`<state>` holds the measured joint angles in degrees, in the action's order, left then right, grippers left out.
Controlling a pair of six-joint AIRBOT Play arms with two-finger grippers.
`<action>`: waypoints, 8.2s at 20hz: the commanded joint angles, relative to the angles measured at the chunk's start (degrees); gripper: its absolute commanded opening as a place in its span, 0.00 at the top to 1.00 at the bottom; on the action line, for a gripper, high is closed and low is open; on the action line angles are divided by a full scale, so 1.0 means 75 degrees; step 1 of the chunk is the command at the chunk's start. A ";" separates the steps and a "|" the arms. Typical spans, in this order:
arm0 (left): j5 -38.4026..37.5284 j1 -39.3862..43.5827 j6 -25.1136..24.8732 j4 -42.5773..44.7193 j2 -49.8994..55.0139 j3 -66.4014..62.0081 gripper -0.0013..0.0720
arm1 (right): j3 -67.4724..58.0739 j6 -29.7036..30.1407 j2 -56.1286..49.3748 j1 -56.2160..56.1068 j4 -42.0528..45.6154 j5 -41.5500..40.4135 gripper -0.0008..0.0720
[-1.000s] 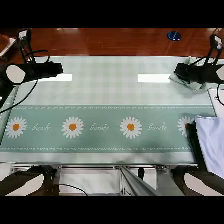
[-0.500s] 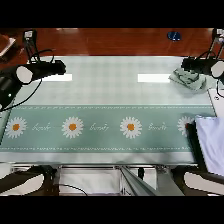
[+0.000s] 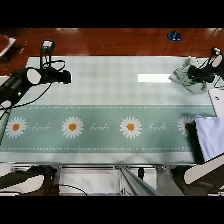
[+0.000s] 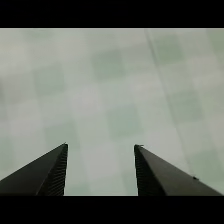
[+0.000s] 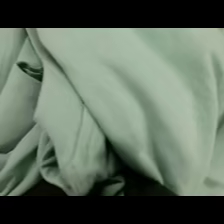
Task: Fold the shirts.
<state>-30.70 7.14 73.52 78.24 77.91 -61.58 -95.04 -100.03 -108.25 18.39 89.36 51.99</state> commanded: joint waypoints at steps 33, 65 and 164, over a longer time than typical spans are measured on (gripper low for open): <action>-0.2194 -0.0105 0.1985 -0.1582 -0.5986 0.4077 0.46 | 0.2885 0.2477 0.4928 -0.6924 -0.3488 0.0624 0.96; -0.2704 0.0953 -0.2145 -0.8177 0.0163 0.2926 0.96 | 0.9547 0.1475 0.7927 -0.3363 -0.4911 0.0927 0.43; -0.2882 0.0242 -0.1711 -0.7003 0.1679 0.0638 0.96 | 0.7294 0.3561 0.5155 0.1606 -0.4185 0.2658 0.42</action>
<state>-50.50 8.38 60.38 25.67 89.23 -54.59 -40.34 -73.01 -66.19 34.09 56.66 68.55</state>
